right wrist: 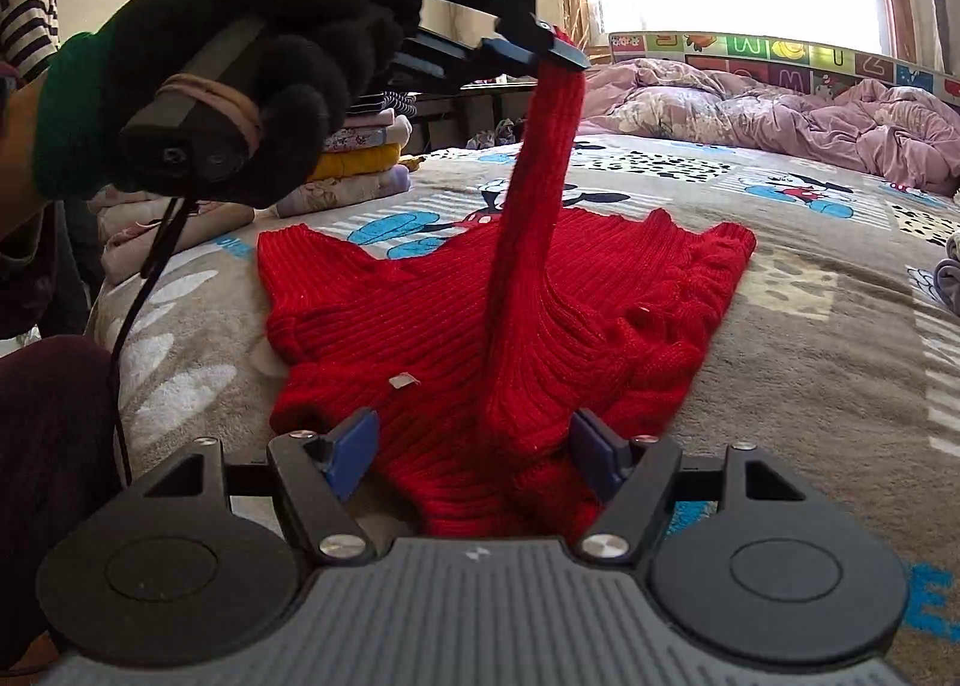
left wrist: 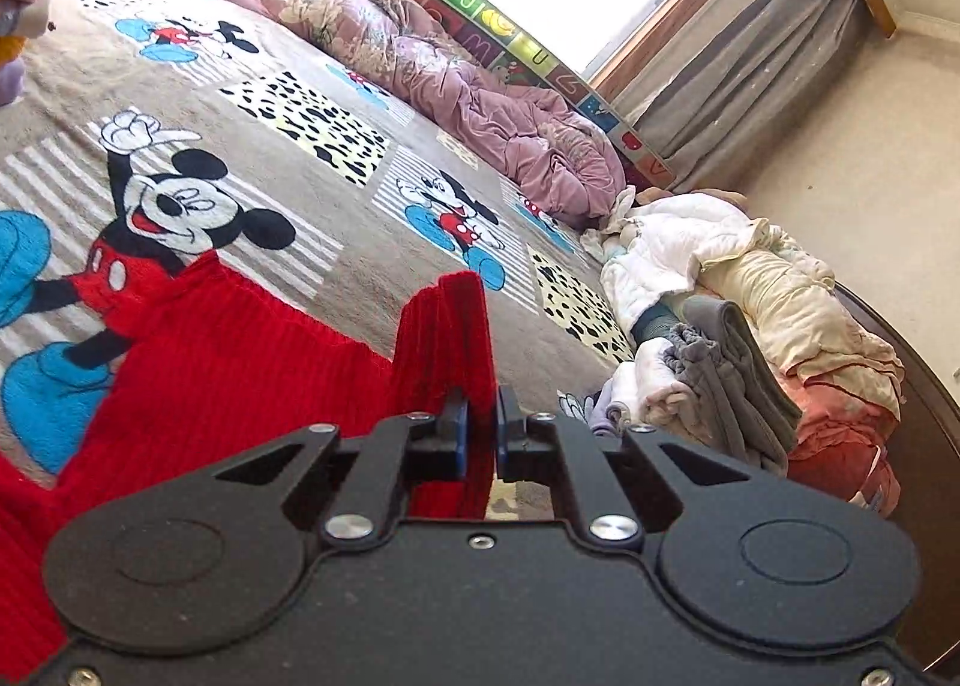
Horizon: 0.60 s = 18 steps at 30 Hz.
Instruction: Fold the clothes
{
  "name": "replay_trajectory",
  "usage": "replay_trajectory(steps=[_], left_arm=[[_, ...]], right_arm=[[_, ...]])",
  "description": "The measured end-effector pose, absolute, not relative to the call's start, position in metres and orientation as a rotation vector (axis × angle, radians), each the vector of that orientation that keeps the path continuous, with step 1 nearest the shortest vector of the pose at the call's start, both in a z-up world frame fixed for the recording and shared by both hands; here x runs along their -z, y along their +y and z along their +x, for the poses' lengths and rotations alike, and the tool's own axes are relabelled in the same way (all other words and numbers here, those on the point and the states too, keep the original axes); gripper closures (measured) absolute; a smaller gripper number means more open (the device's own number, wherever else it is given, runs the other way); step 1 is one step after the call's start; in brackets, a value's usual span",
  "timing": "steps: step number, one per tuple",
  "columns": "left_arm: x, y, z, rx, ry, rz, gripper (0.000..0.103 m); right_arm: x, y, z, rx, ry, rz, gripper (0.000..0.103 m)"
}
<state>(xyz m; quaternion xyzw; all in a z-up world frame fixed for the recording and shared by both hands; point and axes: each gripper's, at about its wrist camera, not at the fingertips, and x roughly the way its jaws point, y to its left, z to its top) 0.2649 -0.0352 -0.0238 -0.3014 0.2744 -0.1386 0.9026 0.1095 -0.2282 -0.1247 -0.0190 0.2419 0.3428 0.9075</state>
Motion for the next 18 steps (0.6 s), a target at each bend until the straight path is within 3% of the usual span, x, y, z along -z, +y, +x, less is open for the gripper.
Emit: replay_trajectory(steps=[18], left_arm=[[0.083,-0.088,0.340,0.185,0.712,-0.621,0.098]], right_arm=[[0.125,-0.245,0.113,-0.785,0.539,0.026,0.031]])
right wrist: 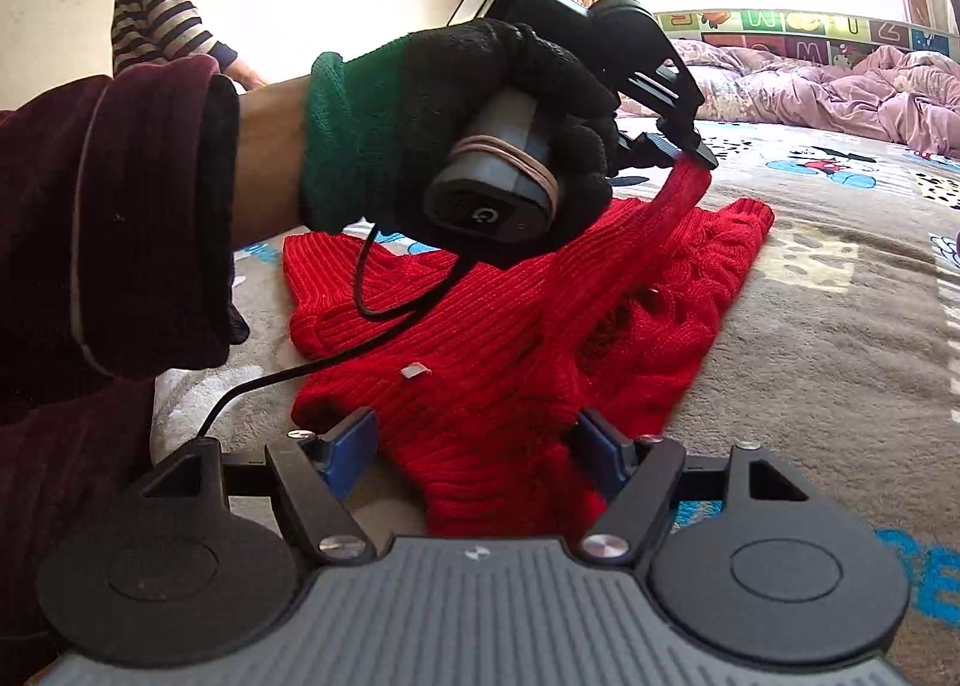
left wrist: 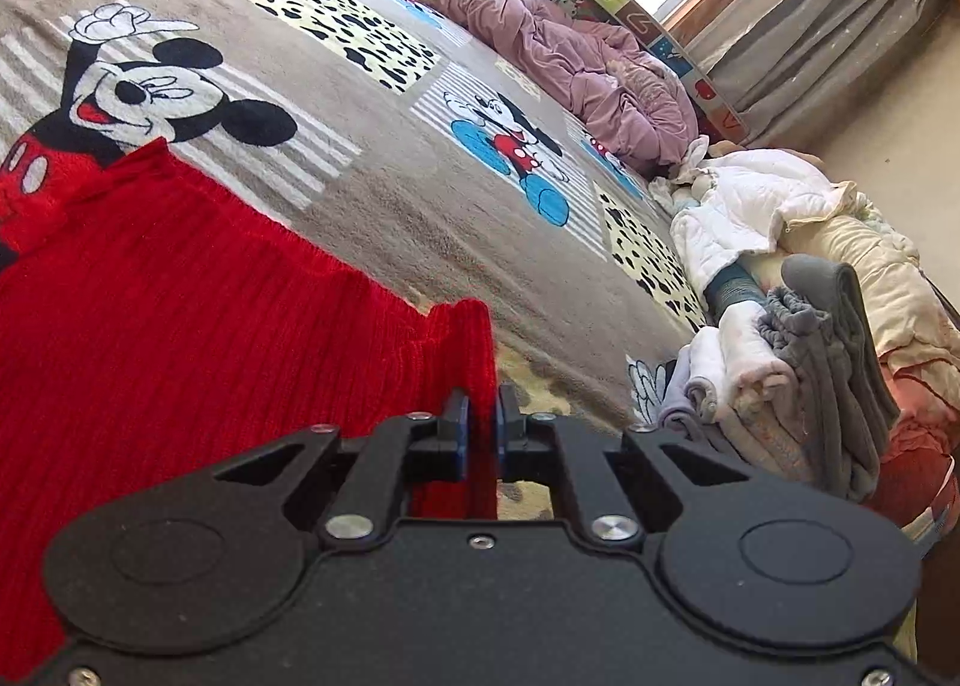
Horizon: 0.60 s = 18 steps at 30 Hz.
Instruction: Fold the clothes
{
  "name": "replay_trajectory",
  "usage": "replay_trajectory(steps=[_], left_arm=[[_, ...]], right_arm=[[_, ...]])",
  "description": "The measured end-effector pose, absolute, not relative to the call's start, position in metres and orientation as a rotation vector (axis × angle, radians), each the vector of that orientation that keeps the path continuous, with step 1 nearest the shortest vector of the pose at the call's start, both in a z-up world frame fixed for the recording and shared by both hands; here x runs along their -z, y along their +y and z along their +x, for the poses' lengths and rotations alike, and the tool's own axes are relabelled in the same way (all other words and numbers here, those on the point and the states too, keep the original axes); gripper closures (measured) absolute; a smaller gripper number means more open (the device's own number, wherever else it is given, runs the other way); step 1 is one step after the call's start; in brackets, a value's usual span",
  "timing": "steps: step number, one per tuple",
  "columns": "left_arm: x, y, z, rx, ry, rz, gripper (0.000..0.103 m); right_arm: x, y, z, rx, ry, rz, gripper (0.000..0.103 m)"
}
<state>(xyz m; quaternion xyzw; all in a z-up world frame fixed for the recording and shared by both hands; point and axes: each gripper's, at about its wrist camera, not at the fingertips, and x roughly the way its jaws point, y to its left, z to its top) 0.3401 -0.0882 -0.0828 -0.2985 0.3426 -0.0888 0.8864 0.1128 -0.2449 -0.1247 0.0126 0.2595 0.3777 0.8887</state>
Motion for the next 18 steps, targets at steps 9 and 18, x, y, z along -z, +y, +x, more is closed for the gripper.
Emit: replay_trajectory(steps=[9,18], left_arm=[[0.095,-0.110,0.351,0.129,0.725,-0.527,0.098],[0.088,-0.132,0.362,0.226,0.779,-0.321,0.058]], right_arm=[[0.124,-0.249,0.110,-0.820,0.555,0.034,0.030],[0.120,-0.269,0.109,-0.831,0.563,0.105,0.031]])
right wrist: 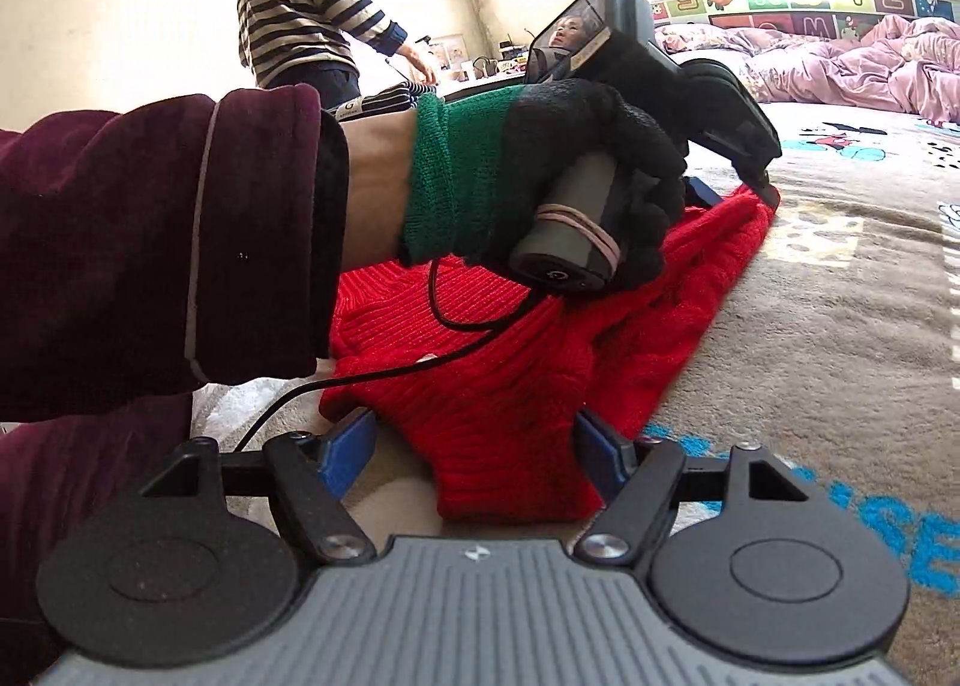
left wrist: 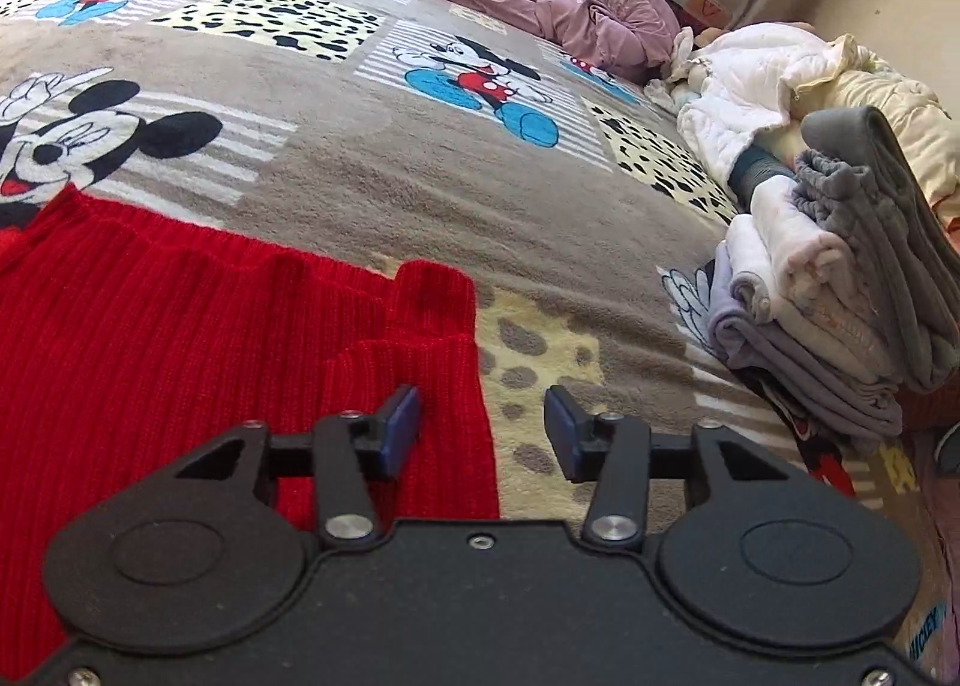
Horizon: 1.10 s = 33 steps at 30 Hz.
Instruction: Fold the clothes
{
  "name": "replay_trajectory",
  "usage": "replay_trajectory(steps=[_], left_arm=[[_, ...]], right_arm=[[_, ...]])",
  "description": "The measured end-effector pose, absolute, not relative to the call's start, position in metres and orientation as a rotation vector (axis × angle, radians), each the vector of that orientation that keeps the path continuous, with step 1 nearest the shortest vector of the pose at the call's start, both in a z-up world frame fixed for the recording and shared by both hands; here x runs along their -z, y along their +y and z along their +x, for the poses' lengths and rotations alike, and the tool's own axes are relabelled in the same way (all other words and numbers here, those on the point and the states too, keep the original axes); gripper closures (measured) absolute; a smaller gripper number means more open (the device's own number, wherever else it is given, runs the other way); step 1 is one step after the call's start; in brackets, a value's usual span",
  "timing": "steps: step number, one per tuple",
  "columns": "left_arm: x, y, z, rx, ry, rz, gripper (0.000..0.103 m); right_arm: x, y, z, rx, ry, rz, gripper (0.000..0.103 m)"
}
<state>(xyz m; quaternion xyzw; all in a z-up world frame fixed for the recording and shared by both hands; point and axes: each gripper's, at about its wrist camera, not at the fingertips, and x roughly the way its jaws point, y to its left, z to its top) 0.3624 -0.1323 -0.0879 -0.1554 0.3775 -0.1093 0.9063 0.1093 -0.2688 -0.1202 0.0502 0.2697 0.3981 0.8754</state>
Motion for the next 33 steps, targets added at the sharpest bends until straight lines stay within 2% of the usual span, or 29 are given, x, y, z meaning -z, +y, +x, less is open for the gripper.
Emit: replay_trajectory(steps=[4,6,8,11,14,16,20,28,33], left_arm=[[0.060,-0.123,0.340,0.314,0.694,-0.259,0.058],[0.060,-0.120,0.334,0.335,0.708,-0.207,0.060],[0.059,-0.117,0.328,0.356,0.723,-0.155,0.069],[0.061,-0.118,0.321,0.384,0.742,-0.058,0.077],[0.068,-0.123,0.320,0.394,0.746,-0.008,0.078],[0.072,-0.129,0.322,0.397,0.747,0.018,0.078],[0.085,-0.139,0.335,0.385,0.736,0.110,0.078],[0.110,-0.157,0.346,0.327,0.748,0.225,0.075],[0.093,-0.152,0.339,0.296,0.694,0.188,0.079]], right_arm=[[0.117,-0.286,0.103,-0.800,0.551,0.134,0.034],[0.112,-0.292,0.099,-0.779,0.519,0.149,0.037],[0.106,-0.292,0.094,-0.746,0.445,0.152,0.039],[0.096,-0.275,0.091,-0.724,0.323,0.127,0.042],[0.093,-0.242,0.092,-0.704,0.274,0.013,0.044],[0.097,-0.226,0.100,-0.688,0.294,-0.034,0.045],[0.113,-0.213,0.121,-0.602,0.502,-0.060,0.044],[0.122,-0.215,0.116,-0.624,0.523,-0.014,0.041],[0.121,-0.218,0.111,-0.633,0.523,0.008,0.041]])
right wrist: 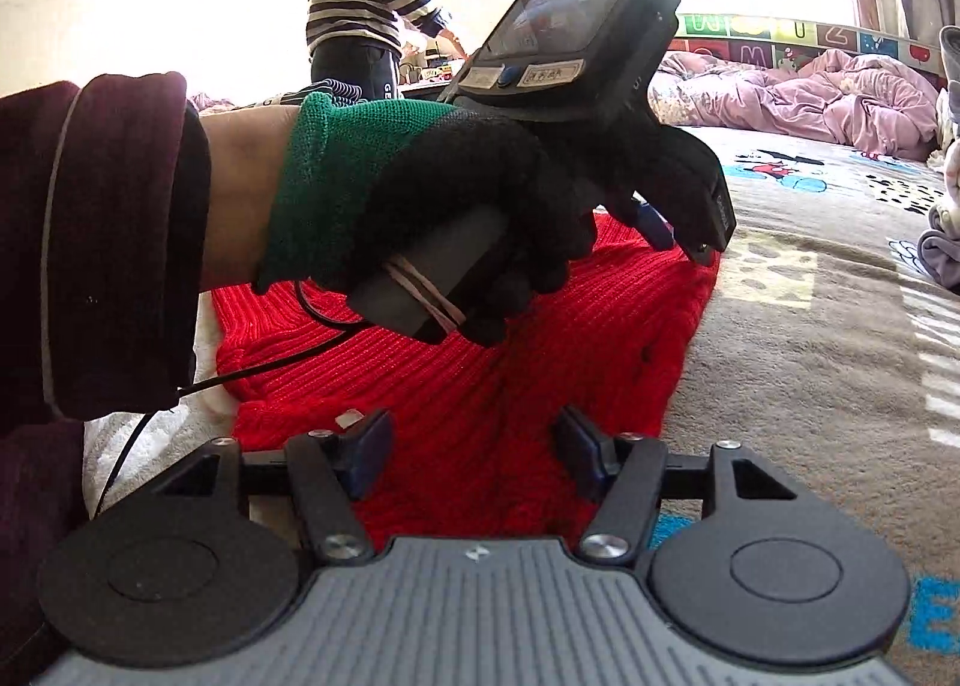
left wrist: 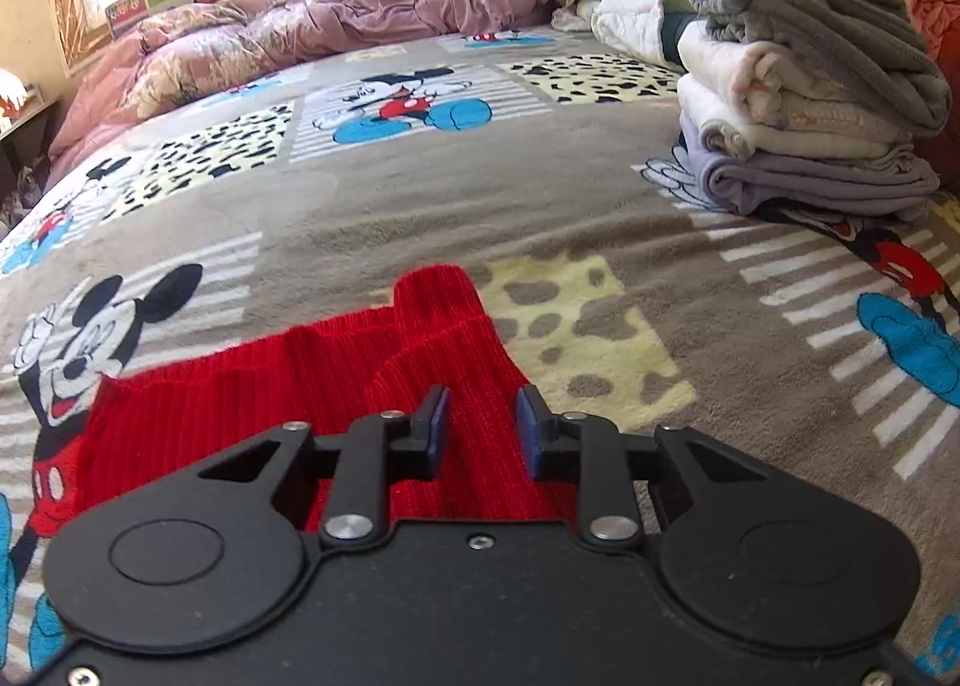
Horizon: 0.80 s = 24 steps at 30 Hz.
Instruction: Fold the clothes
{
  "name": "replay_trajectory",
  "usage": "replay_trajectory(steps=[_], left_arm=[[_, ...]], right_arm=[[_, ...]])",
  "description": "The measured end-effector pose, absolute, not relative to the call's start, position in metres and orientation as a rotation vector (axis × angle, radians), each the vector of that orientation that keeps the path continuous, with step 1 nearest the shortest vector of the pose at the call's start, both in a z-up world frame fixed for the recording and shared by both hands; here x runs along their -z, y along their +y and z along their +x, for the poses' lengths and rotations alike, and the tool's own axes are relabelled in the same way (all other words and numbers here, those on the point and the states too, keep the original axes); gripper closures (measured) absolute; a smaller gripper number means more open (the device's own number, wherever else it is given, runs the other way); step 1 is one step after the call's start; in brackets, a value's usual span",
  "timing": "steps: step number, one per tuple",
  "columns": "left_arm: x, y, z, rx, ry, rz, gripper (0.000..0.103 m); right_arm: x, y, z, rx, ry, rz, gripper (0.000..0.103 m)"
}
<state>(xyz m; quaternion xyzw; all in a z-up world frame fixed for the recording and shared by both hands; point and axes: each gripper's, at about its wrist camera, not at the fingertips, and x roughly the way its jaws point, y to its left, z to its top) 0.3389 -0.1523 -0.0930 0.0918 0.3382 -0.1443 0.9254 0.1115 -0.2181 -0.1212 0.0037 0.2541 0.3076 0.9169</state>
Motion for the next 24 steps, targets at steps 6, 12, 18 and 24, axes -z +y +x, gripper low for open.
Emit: replay_trajectory(steps=[6,12,18,24], left_arm=[[0.089,-0.115,0.350,0.238,0.739,-0.066,0.079],[0.107,-0.091,0.353,0.253,0.805,-0.278,0.088],[0.102,-0.095,0.350,0.206,0.766,-0.205,0.091],[0.081,-0.109,0.337,0.239,0.654,-0.017,0.083]], right_arm=[[0.120,-0.218,0.106,-0.636,0.517,0.008,0.041],[0.117,-0.219,0.104,-0.637,0.518,0.012,0.041],[0.117,-0.223,0.117,-0.640,0.520,0.017,0.041],[0.118,-0.225,0.122,-0.644,0.523,0.020,0.041]])
